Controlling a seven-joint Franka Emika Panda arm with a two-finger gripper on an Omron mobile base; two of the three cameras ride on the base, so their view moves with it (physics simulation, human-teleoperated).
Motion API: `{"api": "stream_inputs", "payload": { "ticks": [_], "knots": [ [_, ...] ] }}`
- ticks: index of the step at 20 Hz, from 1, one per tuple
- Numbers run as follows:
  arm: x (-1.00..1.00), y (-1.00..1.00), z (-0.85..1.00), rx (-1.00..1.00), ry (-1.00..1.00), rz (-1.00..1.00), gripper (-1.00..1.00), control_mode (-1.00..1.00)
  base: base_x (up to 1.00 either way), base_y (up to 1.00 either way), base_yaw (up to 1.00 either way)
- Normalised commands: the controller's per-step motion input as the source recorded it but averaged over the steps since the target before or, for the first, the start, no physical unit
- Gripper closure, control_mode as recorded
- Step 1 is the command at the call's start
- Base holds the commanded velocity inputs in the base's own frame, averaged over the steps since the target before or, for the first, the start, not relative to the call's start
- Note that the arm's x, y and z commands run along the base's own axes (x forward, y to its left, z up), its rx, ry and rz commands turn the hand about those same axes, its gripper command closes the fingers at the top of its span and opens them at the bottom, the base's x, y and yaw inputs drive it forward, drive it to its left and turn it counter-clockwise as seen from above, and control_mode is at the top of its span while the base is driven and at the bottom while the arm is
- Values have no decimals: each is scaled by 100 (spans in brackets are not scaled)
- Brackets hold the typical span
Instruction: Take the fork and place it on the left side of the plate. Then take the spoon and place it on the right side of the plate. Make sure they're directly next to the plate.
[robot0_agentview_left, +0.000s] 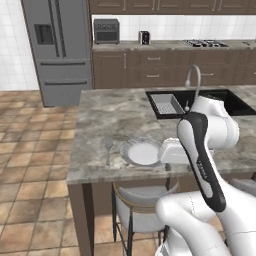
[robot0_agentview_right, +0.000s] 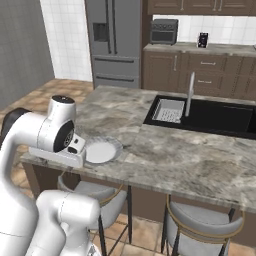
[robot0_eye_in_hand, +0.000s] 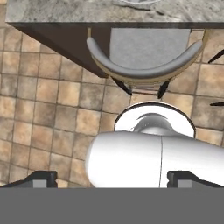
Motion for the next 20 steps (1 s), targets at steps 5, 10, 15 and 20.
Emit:
{"api": "stream_inputs", "payload": {
  "ticks": [5,10,15,20],
  "knots": [
    [0,0,0,0,0,0,-100,100,-89,21,3],
    [0,0,0,0,0,0,-100,100,-17,83,0],
    [0,0,0,0,0,0,-100,100,10,94,0],
    [0,0,0,0,0,0,-100,100,26,94,0]
  ]
}}
